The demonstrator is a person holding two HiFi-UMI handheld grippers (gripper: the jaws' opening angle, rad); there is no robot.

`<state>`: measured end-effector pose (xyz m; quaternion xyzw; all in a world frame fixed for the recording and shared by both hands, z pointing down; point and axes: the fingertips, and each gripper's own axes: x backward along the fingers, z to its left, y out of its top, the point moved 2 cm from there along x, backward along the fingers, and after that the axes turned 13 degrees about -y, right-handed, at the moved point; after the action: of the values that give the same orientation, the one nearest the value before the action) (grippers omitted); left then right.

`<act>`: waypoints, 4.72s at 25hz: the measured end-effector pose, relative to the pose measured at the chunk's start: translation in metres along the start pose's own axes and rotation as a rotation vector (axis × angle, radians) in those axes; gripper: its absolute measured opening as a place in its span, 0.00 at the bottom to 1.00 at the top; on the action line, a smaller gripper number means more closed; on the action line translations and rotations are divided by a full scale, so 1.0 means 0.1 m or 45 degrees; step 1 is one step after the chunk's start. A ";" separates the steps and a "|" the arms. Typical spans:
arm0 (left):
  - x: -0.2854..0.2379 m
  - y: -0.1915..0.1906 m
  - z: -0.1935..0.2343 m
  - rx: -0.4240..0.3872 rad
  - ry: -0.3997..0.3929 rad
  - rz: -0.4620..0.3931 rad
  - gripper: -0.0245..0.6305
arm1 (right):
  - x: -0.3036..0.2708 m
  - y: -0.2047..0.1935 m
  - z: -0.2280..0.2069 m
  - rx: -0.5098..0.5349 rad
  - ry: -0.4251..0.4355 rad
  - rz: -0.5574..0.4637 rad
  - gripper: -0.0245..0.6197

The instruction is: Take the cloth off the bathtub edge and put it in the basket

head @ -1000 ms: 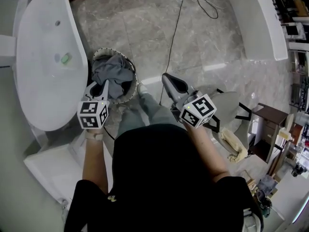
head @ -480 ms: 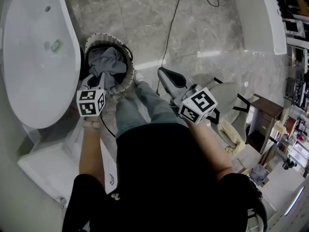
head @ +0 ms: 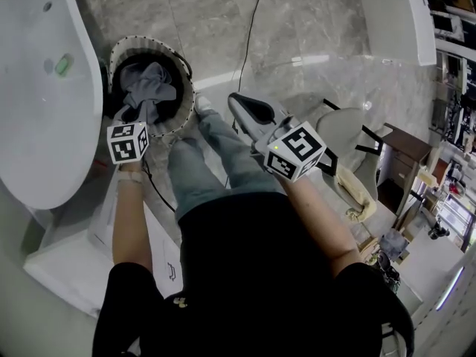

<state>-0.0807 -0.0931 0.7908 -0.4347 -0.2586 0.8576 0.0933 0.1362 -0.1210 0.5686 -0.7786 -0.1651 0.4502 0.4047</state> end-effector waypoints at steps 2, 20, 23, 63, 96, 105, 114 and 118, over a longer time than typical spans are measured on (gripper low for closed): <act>-0.13 -0.09 0.11 0.002 0.005 0.017 0.10 | -0.04 -0.08 -0.01 -0.005 -0.002 0.009 0.03; -0.88 -0.92 0.81 0.154 0.097 0.072 0.28 | -0.09 -0.66 0.02 -0.011 -0.021 0.089 0.03; -0.87 -0.89 0.80 0.158 0.108 0.047 0.37 | -0.10 -0.69 0.05 -0.012 -0.018 0.093 0.03; 1.35 0.60 -0.61 0.005 -0.002 -0.372 0.06 | 0.25 0.57 1.05 0.136 0.225 -0.115 0.03; 3.83 1.52 -2.25 -0.208 0.318 -0.821 0.06 | 1.01 1.85 1.79 0.299 0.654 -0.288 0.03; 4.12 1.34 -2.20 -0.181 0.442 -0.869 0.06 | 0.99 1.99 1.95 0.298 0.712 -0.324 0.03; 4.20 1.34 -2.18 -0.153 0.459 -0.896 0.06 | 0.99 2.09 2.05 0.293 0.762 -0.312 0.03; 4.19 1.32 -2.16 -0.138 0.453 -0.894 0.06 | 1.00 2.07 2.07 0.313 0.764 -0.313 0.03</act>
<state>-0.1536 0.0342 0.3237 -0.4659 -0.4162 0.6700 0.4011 -0.0050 -0.0869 0.2953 -0.7961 -0.0756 0.1656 0.5772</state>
